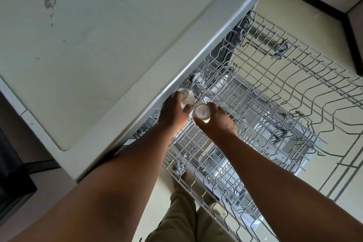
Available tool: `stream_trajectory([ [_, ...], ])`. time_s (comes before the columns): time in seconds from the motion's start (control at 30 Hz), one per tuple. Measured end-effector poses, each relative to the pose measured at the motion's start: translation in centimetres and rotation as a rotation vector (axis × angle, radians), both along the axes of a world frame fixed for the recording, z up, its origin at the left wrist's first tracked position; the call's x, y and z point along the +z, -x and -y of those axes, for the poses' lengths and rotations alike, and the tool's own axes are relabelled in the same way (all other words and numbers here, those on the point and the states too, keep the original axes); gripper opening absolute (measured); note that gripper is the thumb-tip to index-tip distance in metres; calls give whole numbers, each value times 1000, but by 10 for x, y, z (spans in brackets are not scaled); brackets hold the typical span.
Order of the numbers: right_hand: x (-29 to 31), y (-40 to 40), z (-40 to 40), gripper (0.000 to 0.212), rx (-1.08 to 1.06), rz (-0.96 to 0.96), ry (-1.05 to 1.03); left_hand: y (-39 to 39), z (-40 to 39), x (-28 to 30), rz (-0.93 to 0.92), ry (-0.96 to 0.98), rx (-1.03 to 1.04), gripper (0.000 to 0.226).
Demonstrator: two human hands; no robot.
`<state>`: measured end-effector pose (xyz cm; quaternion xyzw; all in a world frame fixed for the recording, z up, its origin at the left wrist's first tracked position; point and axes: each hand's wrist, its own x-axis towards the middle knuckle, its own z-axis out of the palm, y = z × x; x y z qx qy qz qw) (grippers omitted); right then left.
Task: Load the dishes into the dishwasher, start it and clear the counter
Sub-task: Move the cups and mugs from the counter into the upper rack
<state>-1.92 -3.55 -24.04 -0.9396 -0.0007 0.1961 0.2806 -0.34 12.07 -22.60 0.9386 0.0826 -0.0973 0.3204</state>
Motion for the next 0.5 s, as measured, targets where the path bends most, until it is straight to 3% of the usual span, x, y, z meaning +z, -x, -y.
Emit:
stream_trajectory([
  [0.13,3,4,1,54,-34,12,-31,-2,7,-2,16,-112,-71,31],
  [0.33,4,2,3,51,-51,-43,-62,-14,8,-2,-52,-241,-81,78],
  [0.43,4,1,2,51,-48,-34,-67,-9,5,0,38,-223,-36,51],
  [0.5,3,1,3,53,-40,-44,-54,-3,4,3,84,-162,48,45],
])
